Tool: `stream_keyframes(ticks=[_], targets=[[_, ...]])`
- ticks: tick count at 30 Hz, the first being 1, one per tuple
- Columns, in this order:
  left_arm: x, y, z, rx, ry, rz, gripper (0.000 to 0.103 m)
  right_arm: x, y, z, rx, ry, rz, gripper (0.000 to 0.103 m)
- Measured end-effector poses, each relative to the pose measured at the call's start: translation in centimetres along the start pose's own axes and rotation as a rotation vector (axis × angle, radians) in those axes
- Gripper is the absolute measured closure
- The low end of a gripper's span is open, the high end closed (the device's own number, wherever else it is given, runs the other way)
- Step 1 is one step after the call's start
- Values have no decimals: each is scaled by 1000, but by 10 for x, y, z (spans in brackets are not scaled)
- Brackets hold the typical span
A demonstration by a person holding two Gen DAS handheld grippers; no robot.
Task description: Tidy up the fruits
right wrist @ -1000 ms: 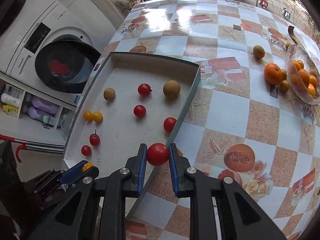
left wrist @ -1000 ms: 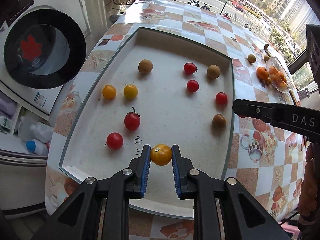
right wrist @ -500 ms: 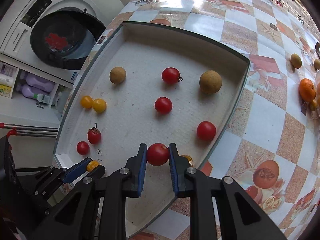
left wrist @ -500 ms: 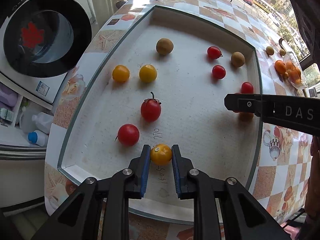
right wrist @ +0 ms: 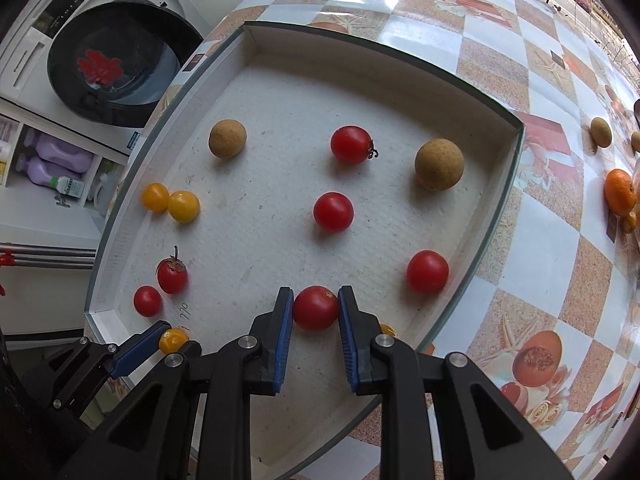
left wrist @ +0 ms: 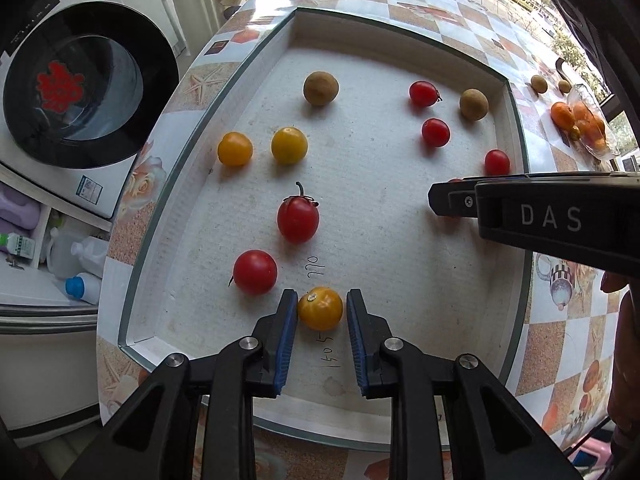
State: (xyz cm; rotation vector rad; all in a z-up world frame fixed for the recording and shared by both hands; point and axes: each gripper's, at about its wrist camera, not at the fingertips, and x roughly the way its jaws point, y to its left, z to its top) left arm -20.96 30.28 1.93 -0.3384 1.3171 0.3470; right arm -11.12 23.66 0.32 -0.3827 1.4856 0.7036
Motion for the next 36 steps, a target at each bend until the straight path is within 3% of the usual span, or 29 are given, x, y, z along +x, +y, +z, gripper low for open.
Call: stream_keyframes(ticks=[1, 2, 4, 10, 11, 12, 13, 17, 20, 27, 32, 36], targets=[[-1, 0, 0, -3, -4, 7, 36, 0, 1, 0, 1, 3, 4, 76], [-4, 0, -2, -4, -25, 20, 29, 0, 2, 0, 8, 6, 7, 73], [-10, -1, -3, 7, -48, 30, 27, -4, 4, -1, 10, -4, 13, 58], [-18, 3, -6, 2, -43, 6, 25, -29, 14, -8, -6, -44, 26, 37], [-21, 4, -6, -1, -46, 4, 18, -34, 16, -10, -8, -51, 26, 34], [-23, 5, -7, 0, -43, 1, 0, -39, 18, -12, -9, -57, 23, 27], [-26, 6, -8, 7, -47, 3, 0, -45, 19, -14, -8, -61, 13, 20], [-37, 4, -14, 46, -40, 58, 0, -62, 19, -23, 19, -67, -15, 15], [-50, 8, -19, 53, -50, 88, 0, -70, 18, -33, 27, -63, -59, 0], [-71, 11, -26, 103, -12, 103, 0, -83, 25, -58, 6, -33, -146, 0], [-90, 13, -28, 113, 7, 62, 0, -98, 28, -71, 50, -11, -141, 0], [-103, 13, -27, 149, 20, 70, 0, -114, 33, -78, 79, -18, -139, 0]])
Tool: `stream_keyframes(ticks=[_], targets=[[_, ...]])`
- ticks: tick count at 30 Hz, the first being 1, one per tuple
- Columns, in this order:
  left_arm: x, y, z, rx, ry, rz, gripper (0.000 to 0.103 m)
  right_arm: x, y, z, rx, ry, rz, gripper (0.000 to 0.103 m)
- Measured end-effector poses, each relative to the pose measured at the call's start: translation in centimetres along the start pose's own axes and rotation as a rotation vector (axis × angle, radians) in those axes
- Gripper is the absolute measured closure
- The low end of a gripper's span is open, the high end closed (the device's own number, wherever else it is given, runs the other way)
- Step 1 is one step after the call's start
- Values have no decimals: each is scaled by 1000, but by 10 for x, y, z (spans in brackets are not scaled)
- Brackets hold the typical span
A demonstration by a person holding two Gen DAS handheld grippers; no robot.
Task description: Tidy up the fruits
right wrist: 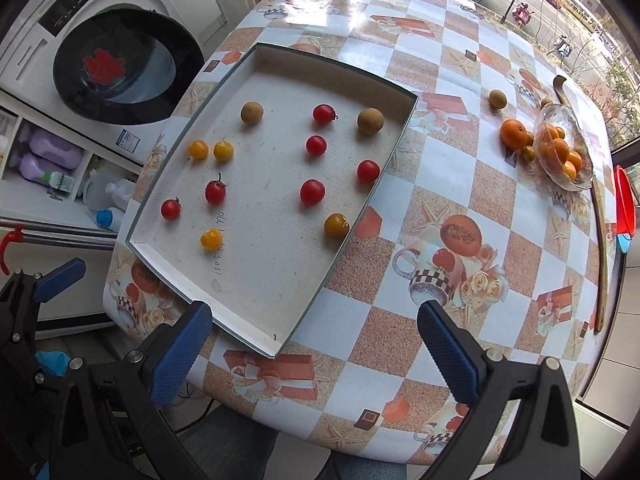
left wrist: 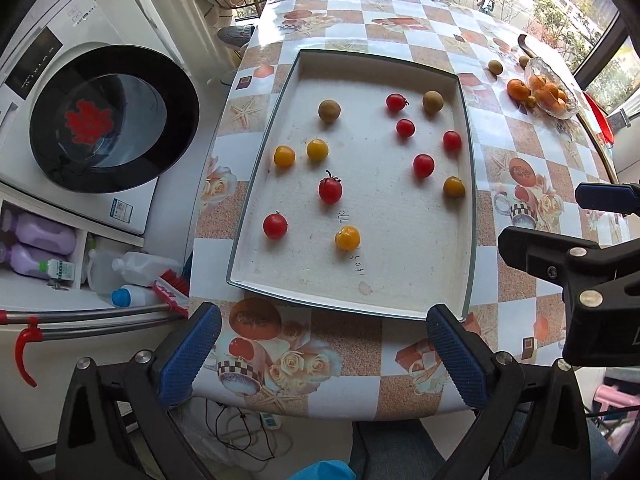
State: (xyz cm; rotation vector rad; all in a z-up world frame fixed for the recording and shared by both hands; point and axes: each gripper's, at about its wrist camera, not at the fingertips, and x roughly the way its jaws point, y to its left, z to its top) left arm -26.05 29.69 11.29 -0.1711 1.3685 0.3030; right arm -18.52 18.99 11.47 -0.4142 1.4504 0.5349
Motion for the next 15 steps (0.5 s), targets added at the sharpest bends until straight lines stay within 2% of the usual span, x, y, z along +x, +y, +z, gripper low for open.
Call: stream_keyframes(ticks=[3, 15], targets=[[-6, 2, 0, 25, 13, 4, 0, -12, 2, -5, 10, -10, -2, 0], [-40, 5, 1, 143, -29, 31, 0, -39, 7, -14, 33, -32, -28, 0]])
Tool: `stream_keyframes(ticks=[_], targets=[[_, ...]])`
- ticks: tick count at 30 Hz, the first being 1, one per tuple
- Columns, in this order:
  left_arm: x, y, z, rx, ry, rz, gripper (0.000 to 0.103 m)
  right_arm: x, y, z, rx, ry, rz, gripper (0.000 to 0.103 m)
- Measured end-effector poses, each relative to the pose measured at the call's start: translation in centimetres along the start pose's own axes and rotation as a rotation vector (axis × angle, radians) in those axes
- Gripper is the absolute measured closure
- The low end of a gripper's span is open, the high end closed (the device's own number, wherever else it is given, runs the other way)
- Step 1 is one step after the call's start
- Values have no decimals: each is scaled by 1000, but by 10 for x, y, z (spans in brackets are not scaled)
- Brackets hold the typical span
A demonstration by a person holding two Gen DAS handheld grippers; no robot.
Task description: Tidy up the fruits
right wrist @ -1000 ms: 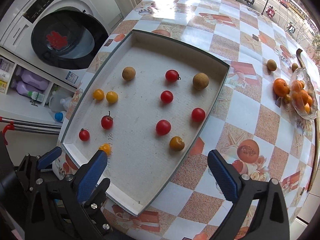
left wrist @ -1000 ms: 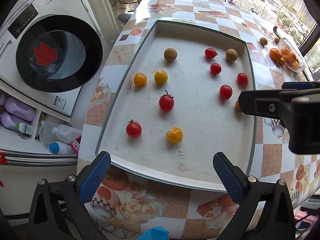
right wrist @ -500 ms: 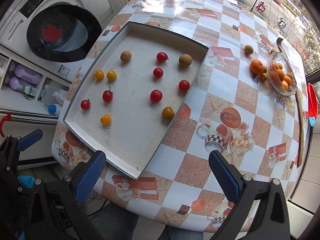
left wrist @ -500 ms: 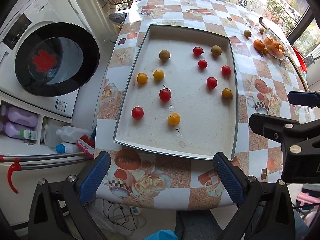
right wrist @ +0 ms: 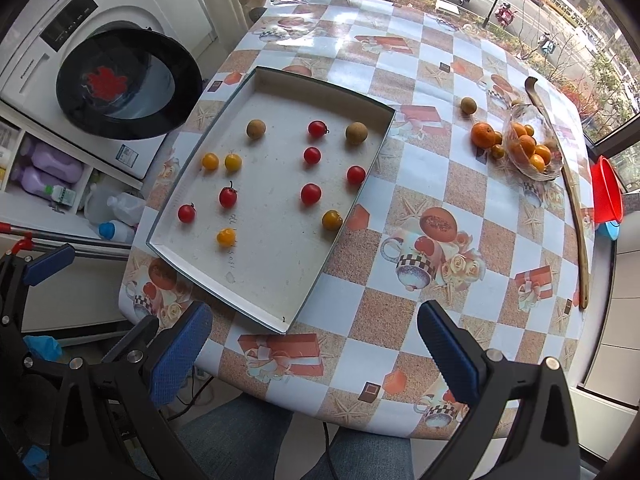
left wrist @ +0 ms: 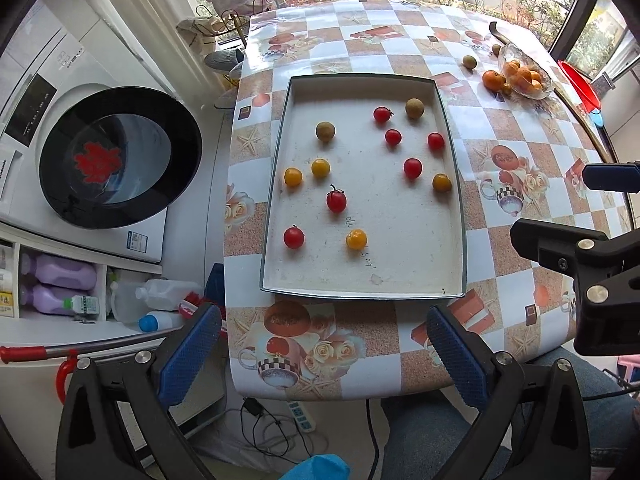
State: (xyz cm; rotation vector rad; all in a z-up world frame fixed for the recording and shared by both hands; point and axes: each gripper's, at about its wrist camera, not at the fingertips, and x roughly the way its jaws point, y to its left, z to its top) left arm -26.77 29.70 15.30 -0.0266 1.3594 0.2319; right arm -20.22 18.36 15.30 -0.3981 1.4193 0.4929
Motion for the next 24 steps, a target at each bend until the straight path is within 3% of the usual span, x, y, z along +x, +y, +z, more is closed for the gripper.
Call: stream_keyframes(ticks=[24], targets=[[-11, -11, 11, 33, -16, -35, 0, -10, -4, 7, 10, -27, -22, 0]])
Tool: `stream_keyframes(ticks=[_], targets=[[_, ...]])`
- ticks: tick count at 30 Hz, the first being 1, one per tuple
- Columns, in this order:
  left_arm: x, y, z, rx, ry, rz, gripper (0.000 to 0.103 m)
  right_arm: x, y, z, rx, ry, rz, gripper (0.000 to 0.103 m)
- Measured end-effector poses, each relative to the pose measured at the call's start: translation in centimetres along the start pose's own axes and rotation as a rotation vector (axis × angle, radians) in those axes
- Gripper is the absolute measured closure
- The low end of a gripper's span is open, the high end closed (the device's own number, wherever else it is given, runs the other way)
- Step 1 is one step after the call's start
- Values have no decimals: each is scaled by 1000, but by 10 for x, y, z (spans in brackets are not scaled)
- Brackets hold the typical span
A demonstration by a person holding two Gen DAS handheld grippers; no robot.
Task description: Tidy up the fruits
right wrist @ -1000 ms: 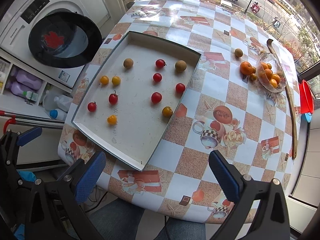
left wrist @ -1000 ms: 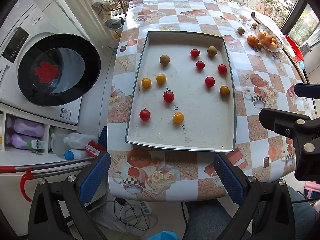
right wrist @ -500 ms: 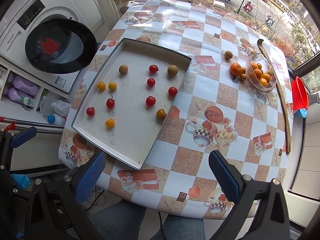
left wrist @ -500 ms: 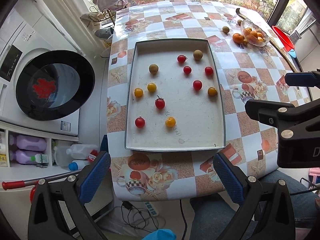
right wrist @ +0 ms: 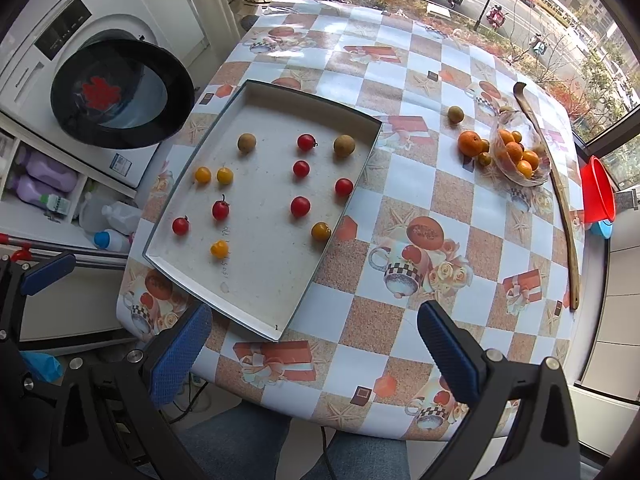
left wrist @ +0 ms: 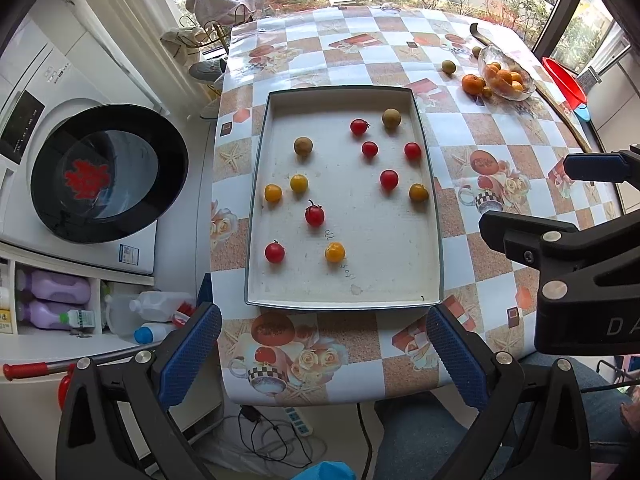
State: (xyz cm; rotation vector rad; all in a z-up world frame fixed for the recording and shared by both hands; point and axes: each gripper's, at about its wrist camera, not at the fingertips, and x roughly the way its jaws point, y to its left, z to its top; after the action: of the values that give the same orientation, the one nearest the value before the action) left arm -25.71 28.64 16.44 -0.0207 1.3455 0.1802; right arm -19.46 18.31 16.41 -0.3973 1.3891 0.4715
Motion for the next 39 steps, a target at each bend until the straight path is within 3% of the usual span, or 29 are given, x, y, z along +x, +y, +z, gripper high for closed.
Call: stream_keyframes(ticks=[39], targets=[[0, 0, 3, -4, -8, -23, 0, 0, 6, -1, 8, 1, 0, 0]])
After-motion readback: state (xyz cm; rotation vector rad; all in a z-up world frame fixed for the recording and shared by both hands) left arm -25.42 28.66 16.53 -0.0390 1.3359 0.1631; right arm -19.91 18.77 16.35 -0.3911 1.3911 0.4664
